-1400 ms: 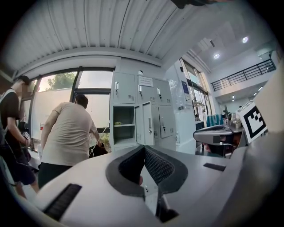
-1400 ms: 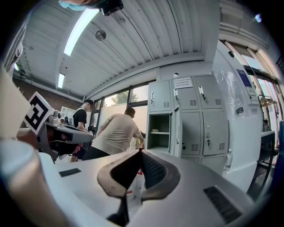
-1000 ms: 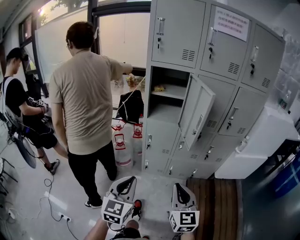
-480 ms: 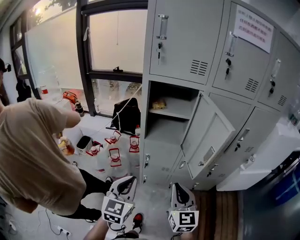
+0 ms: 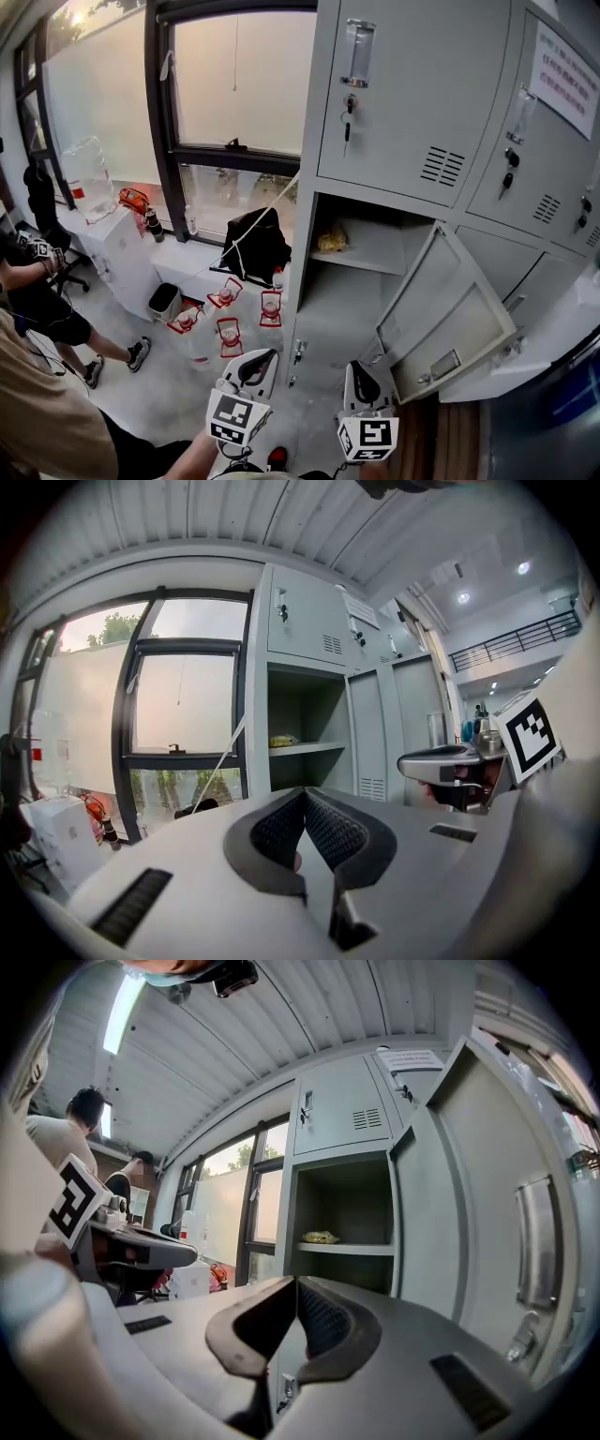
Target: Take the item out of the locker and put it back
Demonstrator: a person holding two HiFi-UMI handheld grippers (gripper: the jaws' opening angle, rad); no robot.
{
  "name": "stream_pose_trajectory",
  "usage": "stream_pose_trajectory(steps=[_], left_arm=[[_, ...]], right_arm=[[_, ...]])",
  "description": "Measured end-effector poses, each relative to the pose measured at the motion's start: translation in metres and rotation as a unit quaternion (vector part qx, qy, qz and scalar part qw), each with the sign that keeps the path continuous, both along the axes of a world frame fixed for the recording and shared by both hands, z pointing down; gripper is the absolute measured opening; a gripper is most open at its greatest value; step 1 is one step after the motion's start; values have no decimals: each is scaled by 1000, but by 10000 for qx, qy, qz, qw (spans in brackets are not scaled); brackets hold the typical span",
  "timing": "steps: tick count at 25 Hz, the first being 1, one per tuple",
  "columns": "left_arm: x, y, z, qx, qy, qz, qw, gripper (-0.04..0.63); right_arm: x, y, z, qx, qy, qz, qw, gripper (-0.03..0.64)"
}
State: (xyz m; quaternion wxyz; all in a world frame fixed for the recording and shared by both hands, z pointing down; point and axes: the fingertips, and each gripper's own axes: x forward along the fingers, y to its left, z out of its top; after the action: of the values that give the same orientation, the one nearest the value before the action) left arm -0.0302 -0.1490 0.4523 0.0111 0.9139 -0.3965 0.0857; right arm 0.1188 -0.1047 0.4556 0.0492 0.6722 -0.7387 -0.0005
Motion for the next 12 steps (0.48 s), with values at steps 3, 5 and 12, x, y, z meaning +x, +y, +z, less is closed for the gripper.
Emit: stream_pose_trajectory(steps=[3,5,12], left_arm=[[1,-24,-1,32,20,7,10000,21],[3,-35,-1,28,30,26,10000,21],[8,-76,2,2,0,-23,10000,21]], right_arm=[[1,-24,-2,28,43,9,10000,21],[3,-38,-3,25,80,6,10000,22],[8,-86,-7,90,152,-104,9998,23]])
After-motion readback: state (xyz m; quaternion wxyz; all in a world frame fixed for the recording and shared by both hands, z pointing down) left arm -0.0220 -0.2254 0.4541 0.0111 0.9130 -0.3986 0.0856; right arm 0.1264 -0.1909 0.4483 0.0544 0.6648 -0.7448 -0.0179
